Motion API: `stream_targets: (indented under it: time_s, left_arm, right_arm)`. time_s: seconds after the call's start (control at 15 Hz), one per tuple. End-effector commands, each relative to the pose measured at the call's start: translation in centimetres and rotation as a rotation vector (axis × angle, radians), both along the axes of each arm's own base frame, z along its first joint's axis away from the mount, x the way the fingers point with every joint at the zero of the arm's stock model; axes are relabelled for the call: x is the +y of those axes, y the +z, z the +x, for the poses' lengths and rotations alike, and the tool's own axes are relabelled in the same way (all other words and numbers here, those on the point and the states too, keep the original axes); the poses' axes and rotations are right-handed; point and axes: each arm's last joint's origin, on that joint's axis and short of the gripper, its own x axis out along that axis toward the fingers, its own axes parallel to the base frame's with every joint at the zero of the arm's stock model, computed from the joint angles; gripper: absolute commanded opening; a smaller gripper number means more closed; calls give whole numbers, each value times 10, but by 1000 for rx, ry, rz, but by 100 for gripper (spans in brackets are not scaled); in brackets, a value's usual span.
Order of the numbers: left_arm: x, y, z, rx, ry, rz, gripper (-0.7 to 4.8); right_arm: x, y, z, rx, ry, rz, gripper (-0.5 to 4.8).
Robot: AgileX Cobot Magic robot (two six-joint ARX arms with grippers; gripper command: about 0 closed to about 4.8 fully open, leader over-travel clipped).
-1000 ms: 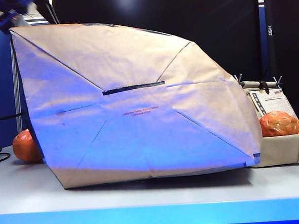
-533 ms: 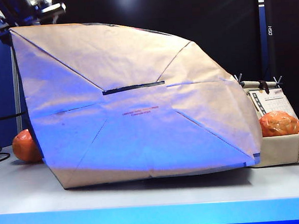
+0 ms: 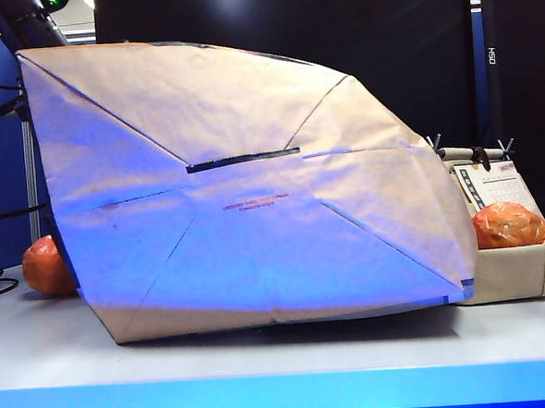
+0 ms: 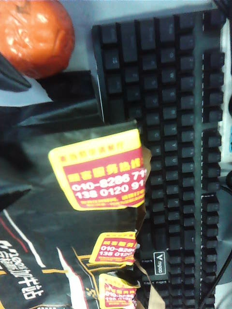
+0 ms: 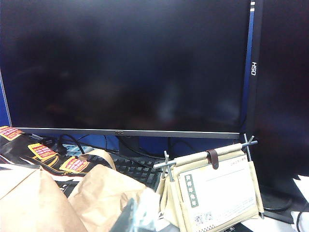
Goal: Open the paper bag and put two oranges into the paper bag.
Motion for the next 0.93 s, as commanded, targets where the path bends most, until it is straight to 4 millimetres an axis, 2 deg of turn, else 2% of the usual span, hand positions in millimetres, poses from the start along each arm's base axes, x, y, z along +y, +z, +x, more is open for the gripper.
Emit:
stream_targets:
  time_s: [0.07,0.2,0.47,0.53,0.6,0.67,0.73,0.93]
  left_arm:
    - [-2,2,2,-28,-47,-55,251]
    - [-5,-1,4,-13,-88,-114,251]
    - [-5,-12,10,22,-72,-125,240]
    - [-6,-15,12,28,-73,-125,176]
    - [-6,-16,13,20,-77,-123,83]
    - [-6,-15,15,4,-80,-123,15]
    - [-6,-14,16,-26,-94,-117,-5]
    - [-10,-7,18,-99,-212,-197,-5]
  right_arm:
    - [0,-1,0,11,1,-1,-5]
    - [0,-1,0,12,1,-1,-6]
    - [0,-1,0,12,1,-1,-5]
    - [0,-1,0,12,1,-1,-6]
    - [0,-1,0,12,1,-1,-6]
    - [0,-1,0,12,1,-1,-6]
    - [0,-1,0,12,1,-1,-6]
    - [0,-1,0,12,1,-1,-6]
